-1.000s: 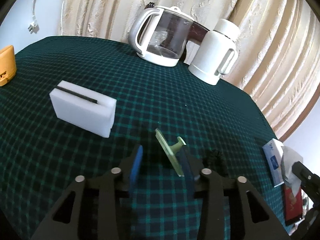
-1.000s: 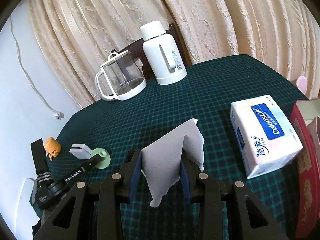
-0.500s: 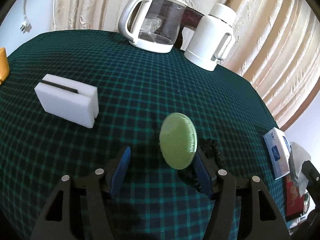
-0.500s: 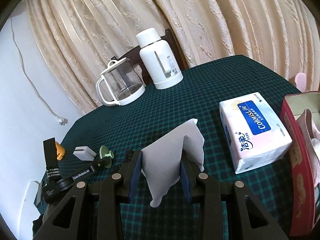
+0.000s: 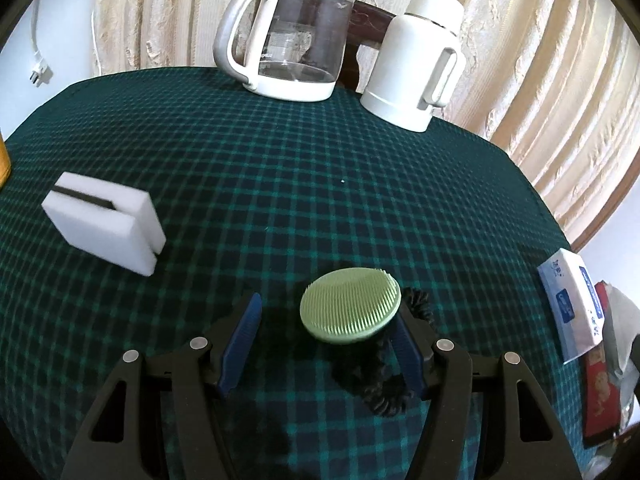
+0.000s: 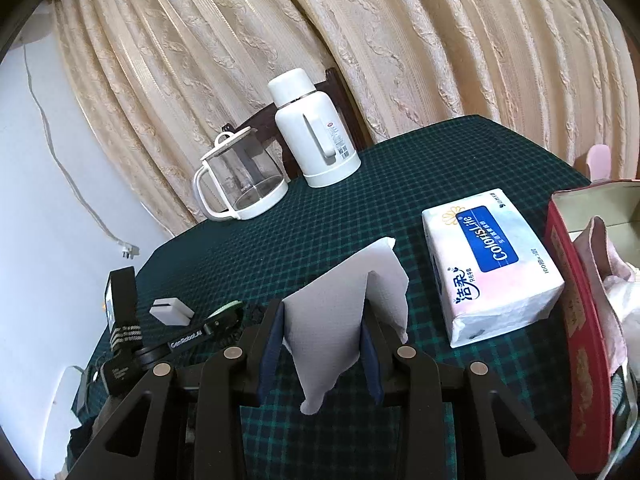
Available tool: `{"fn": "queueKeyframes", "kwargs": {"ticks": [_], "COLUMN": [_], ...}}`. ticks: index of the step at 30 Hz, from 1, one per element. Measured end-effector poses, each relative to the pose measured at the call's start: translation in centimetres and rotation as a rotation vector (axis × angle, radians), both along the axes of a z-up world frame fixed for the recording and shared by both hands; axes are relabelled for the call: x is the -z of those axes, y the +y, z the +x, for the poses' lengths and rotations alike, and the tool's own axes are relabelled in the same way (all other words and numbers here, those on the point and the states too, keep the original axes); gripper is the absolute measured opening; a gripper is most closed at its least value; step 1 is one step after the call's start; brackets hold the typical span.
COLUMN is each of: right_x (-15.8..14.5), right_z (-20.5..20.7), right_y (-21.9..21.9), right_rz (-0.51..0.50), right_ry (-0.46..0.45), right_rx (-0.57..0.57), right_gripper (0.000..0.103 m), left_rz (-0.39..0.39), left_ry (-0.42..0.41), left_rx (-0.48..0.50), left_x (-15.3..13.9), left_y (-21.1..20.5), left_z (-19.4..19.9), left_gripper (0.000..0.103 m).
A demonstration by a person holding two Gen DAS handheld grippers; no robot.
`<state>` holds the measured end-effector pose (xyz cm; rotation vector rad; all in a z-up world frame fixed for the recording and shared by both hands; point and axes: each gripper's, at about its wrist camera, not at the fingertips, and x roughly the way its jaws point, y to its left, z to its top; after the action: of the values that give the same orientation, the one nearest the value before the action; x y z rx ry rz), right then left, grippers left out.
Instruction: Organize soft objects
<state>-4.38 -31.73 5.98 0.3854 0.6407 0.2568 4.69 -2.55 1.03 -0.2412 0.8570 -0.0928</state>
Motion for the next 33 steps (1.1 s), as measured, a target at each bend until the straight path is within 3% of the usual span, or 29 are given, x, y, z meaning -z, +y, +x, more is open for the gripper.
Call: {"fn": "queueKeyframes", "kwargs": {"ticks": [2,3,4,7,21,33], "right_x": [0.0,0.1,0.1,0.2,-0.2,-0.9], "right_z": [0.0,0.0,0.0,-0.3,-2.4,-5.1], "right_y": [0.0,-0.1,-0.3,-0.7,-4.0,-10.0], "right_rz": [0.001,0.004,0.006,0.011,0.025,0.021], "right_ry": [0.001,0.003,0.004,0.009,-0.006,-0.043], "right_rx": [0.000,0.002,0.003,0.009,0.099,0.277], "right_gripper": [0.038,0.038,0.038,0.038,0.038,0.038], "left_rz": [-0.003,-0.003,-0.004,-0.039,-0.045,-0.057], "left_ry": [-0.011,-0.016,-0.018,-0.012,-0.100,-0.161], "left_rx": [0.002,0.005,0.005,0.040,0.060,0.160], "left_x": [0.1,0.1,0.1,0.4,-1.7,-4.7], "left_y": [-0.1,-0.2,-0.2,-0.3,-0.9,-4.6], "left_z": [0.2,0.3,0.3,0.6,-1.3,-3.7], "left_gripper": [0.061,0.042,0.033,0.028,0.026,0.026]}}
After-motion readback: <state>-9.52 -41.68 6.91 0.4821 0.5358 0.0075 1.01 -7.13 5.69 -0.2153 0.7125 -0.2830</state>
